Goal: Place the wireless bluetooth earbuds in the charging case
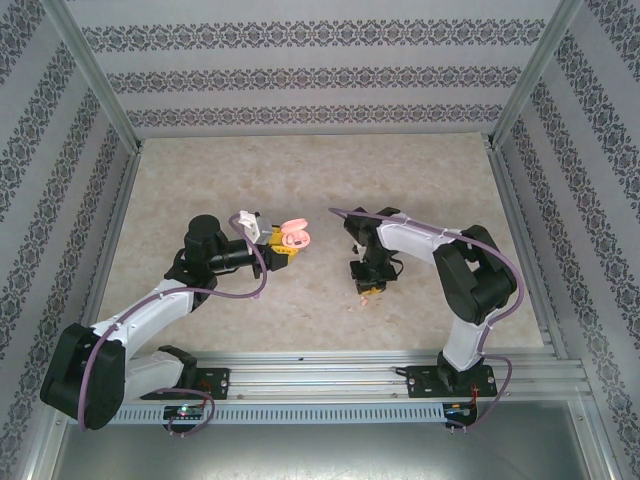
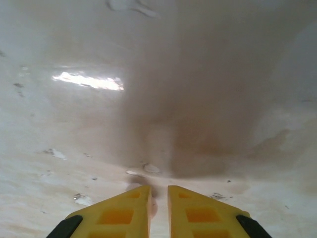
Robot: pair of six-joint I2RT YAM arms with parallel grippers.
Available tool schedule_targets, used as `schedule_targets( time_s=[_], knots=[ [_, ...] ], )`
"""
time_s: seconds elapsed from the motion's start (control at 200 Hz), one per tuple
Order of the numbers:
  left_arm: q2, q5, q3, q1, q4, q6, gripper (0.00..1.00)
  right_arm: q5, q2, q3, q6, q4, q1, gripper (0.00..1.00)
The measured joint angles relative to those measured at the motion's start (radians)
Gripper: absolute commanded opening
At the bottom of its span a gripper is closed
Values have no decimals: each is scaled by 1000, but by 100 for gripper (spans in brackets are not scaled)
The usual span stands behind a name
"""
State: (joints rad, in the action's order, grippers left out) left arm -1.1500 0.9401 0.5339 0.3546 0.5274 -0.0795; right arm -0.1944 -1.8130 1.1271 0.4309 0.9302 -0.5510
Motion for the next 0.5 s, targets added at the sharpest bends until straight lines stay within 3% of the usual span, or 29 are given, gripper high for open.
schedule_targets(
  time_s=[0.315,0.5],
  knots=[
    [0,0,0,0,0,0,14,-24,116,-182,89,-43,24,16],
    [0,0,0,0,0,0,14,-50,147,-208,130,-81,-26,16]
  ],
)
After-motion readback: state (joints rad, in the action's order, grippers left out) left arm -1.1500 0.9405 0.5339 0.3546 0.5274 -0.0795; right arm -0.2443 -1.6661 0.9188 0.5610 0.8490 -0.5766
